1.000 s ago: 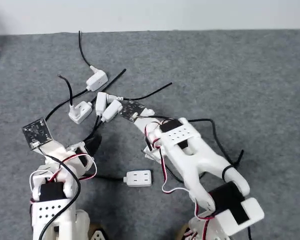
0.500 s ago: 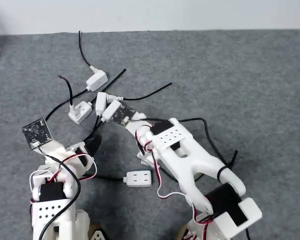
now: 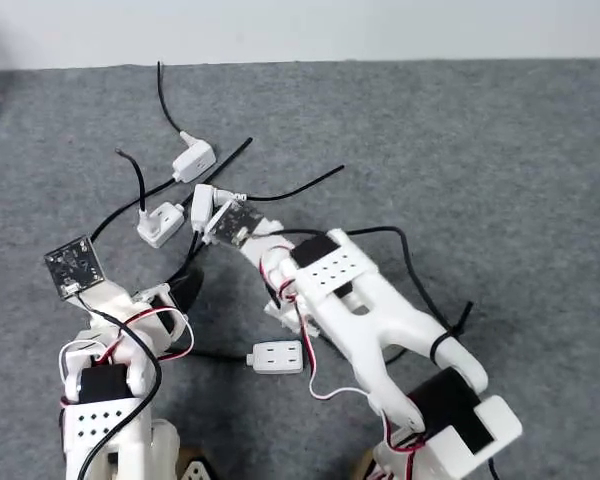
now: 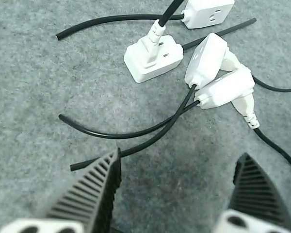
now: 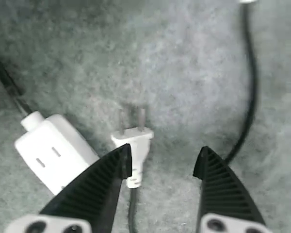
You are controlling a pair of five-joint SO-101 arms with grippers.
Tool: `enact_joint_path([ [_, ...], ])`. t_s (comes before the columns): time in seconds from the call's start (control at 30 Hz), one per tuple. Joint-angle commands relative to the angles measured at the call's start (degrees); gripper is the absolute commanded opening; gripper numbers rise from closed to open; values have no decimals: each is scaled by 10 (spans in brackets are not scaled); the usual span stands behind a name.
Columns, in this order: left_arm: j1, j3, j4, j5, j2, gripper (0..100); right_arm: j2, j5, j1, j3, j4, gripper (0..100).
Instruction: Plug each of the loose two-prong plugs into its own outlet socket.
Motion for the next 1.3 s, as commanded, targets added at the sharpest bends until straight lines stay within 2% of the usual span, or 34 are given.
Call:
enact_joint_path([
  [0.0, -4, -2, 2, -4, -6, 353, -4, -7, -14, 3, -10, 199],
  [0.63, -4, -2, 2, -4, -6, 352, 12, -3, 1, 66, -77, 199],
  [0.83, -4, -2, 2, -4, -6, 352, -12, -4, -2, -5, -5, 199],
  [1.03, -4, -2, 2, -4, -6, 352, 54, -3, 2, 2, -43, 198],
  [1.27, -4, -2, 2, -4, -6, 352, 117, -4, -3, -57, -2, 196],
])
